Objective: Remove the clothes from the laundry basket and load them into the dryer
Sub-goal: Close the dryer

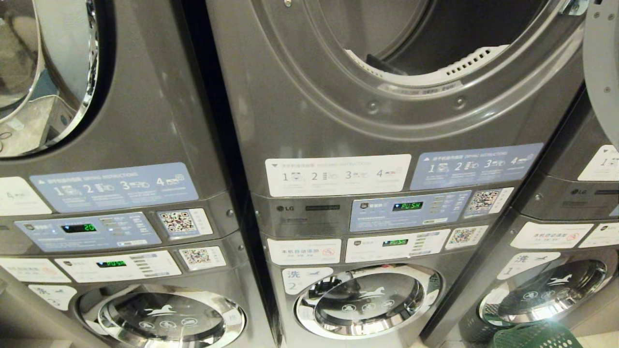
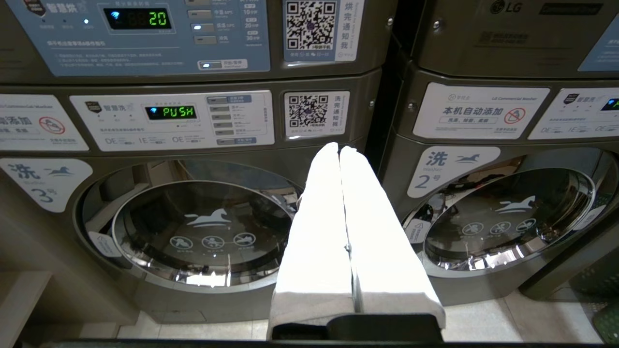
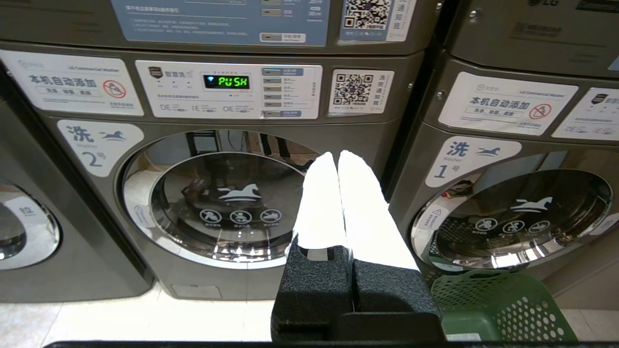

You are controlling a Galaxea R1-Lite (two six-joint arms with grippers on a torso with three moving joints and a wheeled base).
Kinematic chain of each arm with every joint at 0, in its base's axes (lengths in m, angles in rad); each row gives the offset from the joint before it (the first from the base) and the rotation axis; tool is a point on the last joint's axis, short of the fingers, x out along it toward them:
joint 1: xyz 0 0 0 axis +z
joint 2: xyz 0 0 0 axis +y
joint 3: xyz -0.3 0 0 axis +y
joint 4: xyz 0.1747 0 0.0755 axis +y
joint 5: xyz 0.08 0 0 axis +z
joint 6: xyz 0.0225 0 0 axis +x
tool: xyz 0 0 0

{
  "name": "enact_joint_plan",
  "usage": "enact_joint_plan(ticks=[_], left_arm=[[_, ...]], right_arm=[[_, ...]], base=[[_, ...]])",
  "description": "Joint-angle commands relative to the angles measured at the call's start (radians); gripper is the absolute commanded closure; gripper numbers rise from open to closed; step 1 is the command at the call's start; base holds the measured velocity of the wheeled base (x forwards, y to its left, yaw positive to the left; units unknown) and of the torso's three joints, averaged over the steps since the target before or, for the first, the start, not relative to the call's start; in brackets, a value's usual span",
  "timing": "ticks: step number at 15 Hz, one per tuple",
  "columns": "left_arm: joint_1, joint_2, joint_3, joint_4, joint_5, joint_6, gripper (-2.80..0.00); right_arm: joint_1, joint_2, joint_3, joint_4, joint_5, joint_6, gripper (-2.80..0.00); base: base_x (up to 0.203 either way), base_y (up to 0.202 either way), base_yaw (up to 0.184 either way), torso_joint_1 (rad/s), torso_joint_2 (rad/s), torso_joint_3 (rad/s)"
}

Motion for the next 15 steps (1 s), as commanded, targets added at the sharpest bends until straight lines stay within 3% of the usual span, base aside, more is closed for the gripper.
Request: enact_joint_plan(ticks=[1,10,15], left_arm=[[0.001,0.000,0.002,0.000,0.000,-0.001,0.00],[0.001,0.000,0.002,0.000,0.000,0.000,0.00],[0.001,0.000,0.002,0.000,0.000,-0.001,0.00]], right_arm=[[0.000,0.000,0.000,0.000,0.001,0.000,0.00],[0.000,0.000,0.000,-0.002,-0.013,0.027,0.00],[0.000,0.000,0.000,-0.002,-0.013,0.029,0.00]], base=[[0.000,0.000,0.000,0.000,0.00,0.000],[0.000,0.000,0.000,0.000,0.00,0.003],[0.000,0.000,0.000,0.002,0.00,0.159]])
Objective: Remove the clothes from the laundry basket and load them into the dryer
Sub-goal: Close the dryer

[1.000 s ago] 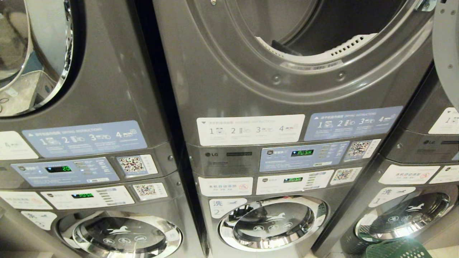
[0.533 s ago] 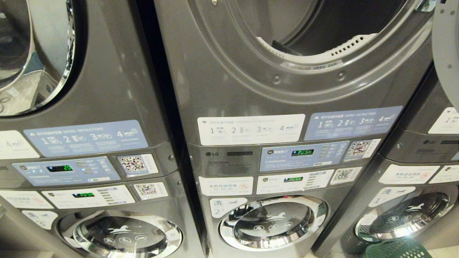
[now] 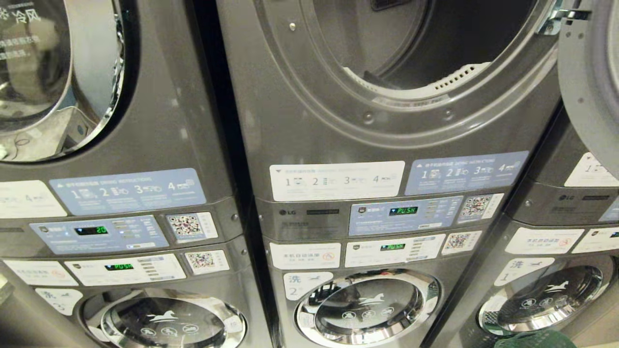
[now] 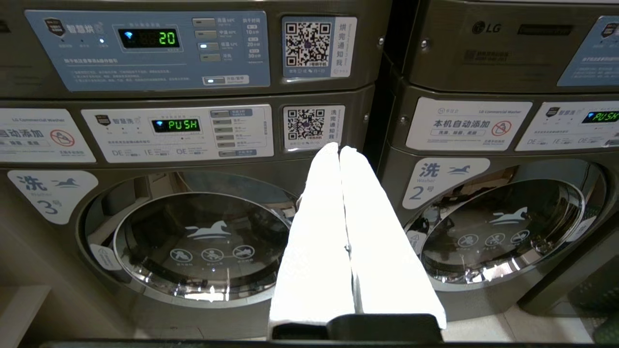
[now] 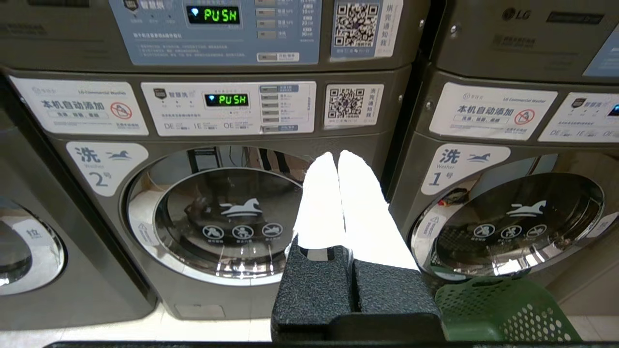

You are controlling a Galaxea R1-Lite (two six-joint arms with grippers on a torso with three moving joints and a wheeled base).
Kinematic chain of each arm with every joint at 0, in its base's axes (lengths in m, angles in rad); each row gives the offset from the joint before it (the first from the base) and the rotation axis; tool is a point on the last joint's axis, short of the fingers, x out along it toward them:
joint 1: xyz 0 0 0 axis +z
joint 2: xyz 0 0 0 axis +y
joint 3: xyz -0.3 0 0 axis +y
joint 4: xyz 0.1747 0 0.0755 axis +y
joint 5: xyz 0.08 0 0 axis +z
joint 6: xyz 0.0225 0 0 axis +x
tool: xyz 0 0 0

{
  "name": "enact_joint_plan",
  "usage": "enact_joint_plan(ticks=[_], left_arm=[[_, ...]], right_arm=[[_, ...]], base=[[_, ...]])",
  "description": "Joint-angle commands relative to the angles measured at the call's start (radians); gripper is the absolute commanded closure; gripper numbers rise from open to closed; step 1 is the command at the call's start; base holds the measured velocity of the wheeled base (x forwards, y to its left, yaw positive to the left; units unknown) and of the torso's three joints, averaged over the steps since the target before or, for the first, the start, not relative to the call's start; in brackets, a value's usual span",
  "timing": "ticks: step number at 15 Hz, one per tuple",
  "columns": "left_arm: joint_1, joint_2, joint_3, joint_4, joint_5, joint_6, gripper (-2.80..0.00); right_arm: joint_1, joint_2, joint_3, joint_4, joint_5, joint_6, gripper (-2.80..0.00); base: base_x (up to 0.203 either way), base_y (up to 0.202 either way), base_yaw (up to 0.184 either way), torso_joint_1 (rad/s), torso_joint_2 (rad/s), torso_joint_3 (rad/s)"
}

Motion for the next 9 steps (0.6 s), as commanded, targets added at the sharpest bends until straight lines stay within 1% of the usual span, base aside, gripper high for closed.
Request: enact_joint_plan(ticks=[1,9], left_arm=[[0.000,0.000,0.002,0.000,0.001,-0.001,0.00],[0.000,0.000,0.002,0.000,0.001,-0.001,0.00]], right_arm=[[0.000,0.000,0.001,-0.001,0.000,-0.001,0.00],[0.000,0.000,0.000,-0.002,0.000,0.001,0.00]], base=[[0.000,0.000,0.000,0.002,0.00,0.201],[0.000,0.000,0.000,0.000,0.00,0.195]])
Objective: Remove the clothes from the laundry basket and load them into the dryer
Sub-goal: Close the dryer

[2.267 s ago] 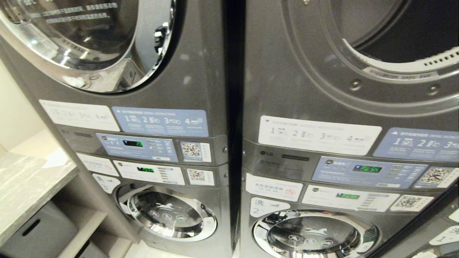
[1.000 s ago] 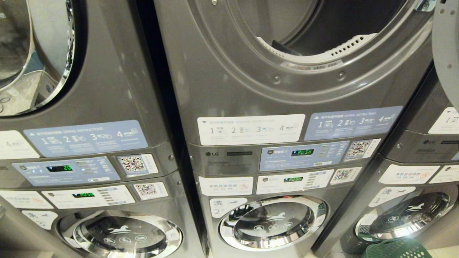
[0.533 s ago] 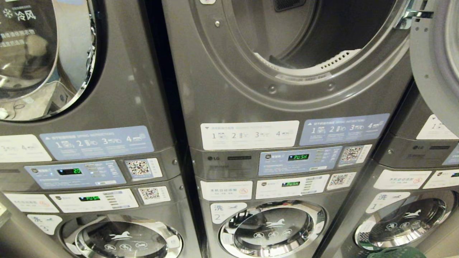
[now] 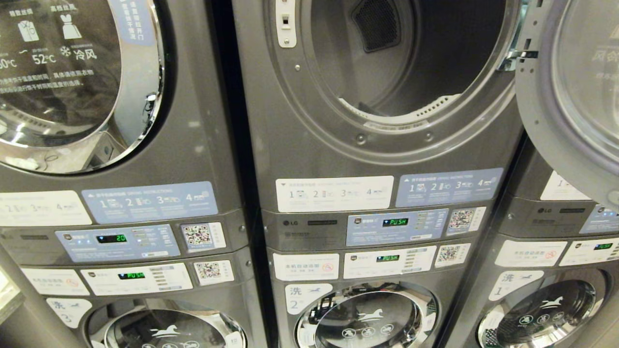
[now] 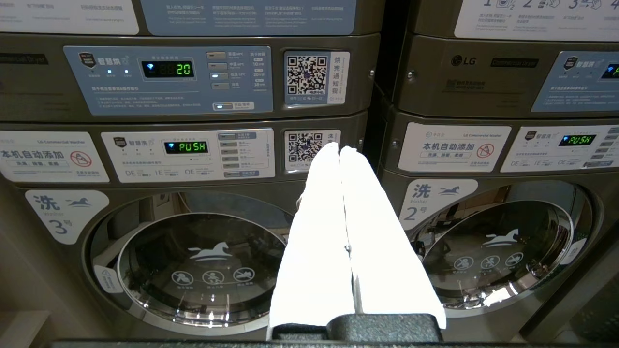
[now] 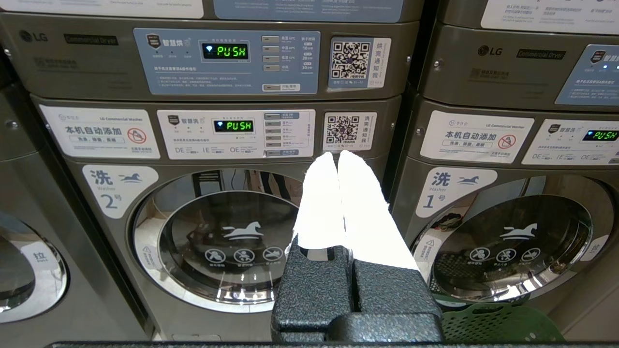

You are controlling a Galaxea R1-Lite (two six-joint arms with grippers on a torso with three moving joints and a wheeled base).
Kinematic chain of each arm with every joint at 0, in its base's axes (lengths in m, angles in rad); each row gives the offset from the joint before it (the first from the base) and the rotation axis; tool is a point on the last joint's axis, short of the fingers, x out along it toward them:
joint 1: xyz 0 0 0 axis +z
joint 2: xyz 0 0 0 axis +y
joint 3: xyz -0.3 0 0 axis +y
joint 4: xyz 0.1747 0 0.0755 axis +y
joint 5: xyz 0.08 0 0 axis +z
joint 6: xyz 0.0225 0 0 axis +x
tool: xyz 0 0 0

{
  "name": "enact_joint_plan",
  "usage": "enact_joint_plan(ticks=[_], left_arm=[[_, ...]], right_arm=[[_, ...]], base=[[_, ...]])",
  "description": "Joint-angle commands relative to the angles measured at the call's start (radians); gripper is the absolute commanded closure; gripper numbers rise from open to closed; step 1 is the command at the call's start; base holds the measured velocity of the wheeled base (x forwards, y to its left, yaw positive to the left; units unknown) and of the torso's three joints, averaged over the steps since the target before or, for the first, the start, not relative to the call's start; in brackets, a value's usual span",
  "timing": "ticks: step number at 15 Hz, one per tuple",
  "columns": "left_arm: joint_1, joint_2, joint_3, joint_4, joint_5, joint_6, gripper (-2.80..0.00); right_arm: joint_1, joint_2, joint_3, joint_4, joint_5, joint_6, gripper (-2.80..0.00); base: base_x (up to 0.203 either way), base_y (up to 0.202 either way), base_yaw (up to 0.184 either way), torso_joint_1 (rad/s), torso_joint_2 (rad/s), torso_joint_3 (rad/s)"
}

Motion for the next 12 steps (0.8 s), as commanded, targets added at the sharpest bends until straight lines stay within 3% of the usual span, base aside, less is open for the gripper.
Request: enact_joint_plan(ticks=[1,9,12], left_arm=[[0.001,0.000,0.002,0.000,0.000,0.000,0.00],[0.001,0.000,0.002,0.000,-0.001,0.003,0.00],[0.000,0.000,0.002,-0.002,-0.001,0.003,0.00]], right_arm=[[0.000,0.000,0.000,-0.001,0.000,-0.001,0.00],[0.000,0.000,0.000,-0.001,-0.002,0.010,0.00],[0.000,0.000,0.000,-0.001,-0.003,0.011,0.00]], base=[[0.000,0.000,0.000,-0.002,0.00,0.068],[0.000,0.000,0.000,0.001,0.00,0.009],[0.005,-0.098,0.006,0.003,0.00,0.002]])
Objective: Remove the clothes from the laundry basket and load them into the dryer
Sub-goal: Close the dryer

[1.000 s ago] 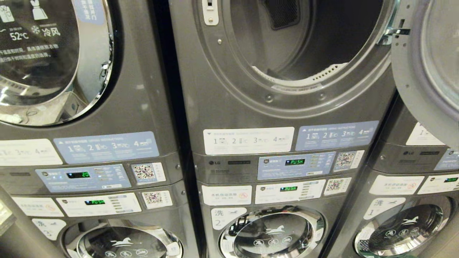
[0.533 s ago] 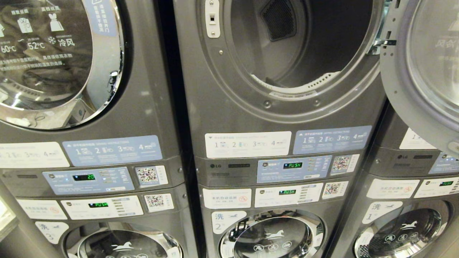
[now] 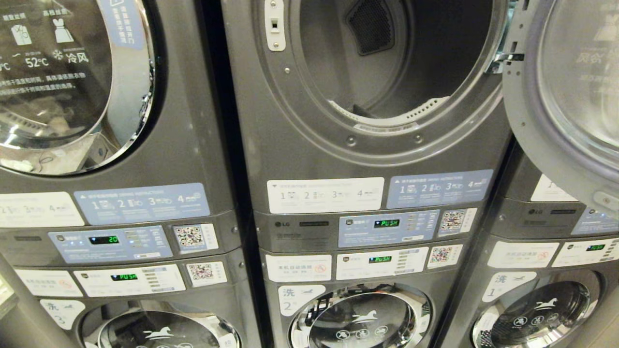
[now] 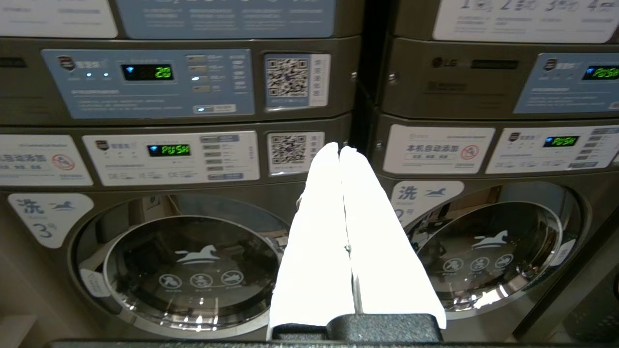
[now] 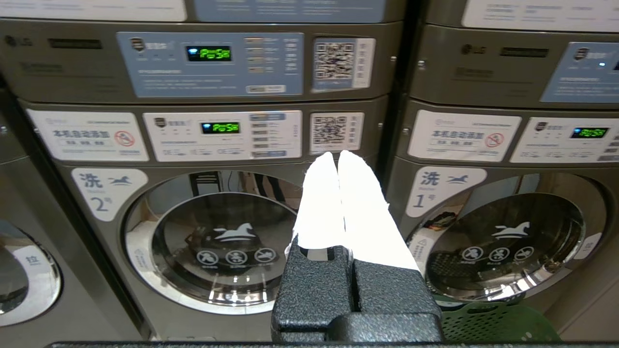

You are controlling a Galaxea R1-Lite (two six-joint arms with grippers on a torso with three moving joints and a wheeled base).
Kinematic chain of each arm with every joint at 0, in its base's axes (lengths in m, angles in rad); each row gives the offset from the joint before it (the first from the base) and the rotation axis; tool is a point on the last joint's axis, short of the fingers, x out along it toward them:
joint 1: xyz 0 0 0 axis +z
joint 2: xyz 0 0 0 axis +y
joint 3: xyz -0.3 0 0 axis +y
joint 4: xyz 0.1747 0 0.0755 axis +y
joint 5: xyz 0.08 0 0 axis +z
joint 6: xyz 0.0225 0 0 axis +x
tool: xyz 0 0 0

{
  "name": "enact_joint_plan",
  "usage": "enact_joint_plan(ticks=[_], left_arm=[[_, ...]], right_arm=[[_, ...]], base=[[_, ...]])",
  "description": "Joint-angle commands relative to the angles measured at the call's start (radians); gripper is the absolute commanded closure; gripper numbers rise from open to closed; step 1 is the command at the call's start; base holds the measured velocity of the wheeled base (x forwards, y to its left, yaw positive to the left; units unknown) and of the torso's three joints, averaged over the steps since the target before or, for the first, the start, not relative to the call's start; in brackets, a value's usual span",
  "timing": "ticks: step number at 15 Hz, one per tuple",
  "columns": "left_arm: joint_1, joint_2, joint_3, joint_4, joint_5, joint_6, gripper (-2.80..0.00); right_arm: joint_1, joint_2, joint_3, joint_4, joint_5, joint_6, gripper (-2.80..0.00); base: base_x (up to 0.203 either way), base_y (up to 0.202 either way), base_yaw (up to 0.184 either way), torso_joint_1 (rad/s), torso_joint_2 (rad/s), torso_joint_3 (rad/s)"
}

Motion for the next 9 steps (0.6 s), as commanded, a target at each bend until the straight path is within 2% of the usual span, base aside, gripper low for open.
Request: enact_joint_plan(ticks=[1,9], left_arm=[[0.000,0.000,0.002,-0.001,0.000,0.000,0.00],[0.000,0.000,0.002,-0.001,0.001,0.000,0.00]], right_arm=[[0.000,0.000,0.000,0.000,0.000,0.000,0.00],[0.000,0.000,0.000,0.000,0.003,-0.003,0.00]], base=[[0.000,-0.196,-0.001,0.006,0.01,0.006],[0.000,-0.196,0.002,0.003,0.00,0.003]])
